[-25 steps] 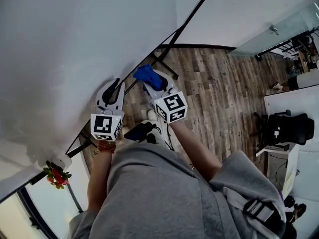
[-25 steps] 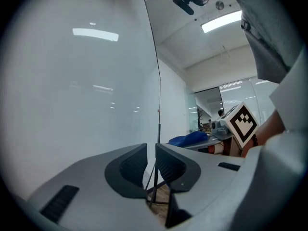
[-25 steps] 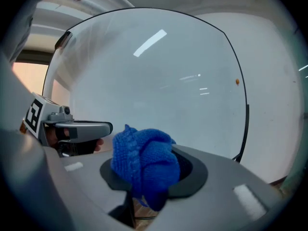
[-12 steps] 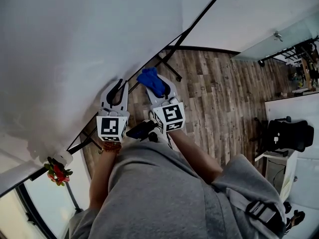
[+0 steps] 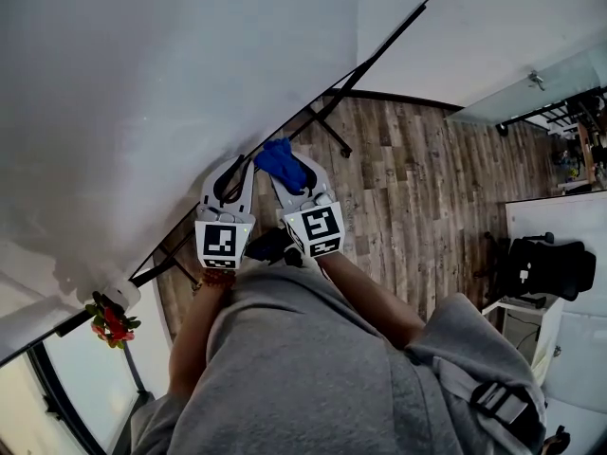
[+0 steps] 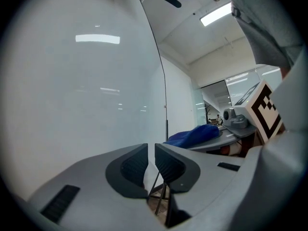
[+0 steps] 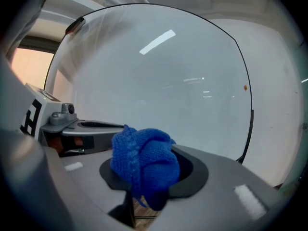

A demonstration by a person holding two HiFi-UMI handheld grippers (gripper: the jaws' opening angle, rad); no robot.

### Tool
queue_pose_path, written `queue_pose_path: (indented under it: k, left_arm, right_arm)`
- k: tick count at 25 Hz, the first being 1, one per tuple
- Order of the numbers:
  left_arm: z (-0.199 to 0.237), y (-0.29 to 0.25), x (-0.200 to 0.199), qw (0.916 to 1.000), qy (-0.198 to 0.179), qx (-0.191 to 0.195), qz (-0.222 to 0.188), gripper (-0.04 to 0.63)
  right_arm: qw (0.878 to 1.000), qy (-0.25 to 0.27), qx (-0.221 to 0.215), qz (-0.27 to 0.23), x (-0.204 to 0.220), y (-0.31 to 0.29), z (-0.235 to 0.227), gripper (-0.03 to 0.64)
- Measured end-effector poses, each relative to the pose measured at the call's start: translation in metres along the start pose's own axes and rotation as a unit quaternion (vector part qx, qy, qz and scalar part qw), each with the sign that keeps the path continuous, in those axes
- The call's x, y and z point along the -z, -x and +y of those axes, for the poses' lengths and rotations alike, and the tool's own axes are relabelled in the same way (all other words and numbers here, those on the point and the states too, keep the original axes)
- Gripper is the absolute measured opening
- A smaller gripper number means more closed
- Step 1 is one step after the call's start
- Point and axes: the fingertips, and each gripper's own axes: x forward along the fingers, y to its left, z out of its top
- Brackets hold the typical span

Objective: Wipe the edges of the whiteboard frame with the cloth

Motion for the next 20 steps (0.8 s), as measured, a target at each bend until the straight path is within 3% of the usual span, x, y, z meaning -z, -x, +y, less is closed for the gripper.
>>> queue_pose_path:
  k: [8,20]
  left_arm:
    - [0.014,0.009,0.007,0.9994,-0.015,-0.030,-0.004,0.032]
    - [0.019,0.015,0.013,0.9994,-0.005,-0.035,0.001,0.021]
  right_arm:
    - [1.000,0.009,0.020,0.021,0.019,-0.007,0.013,0.152]
    - [1.000,0.009,-0.012,0.025,0.015,-0.010,0.039,0.152]
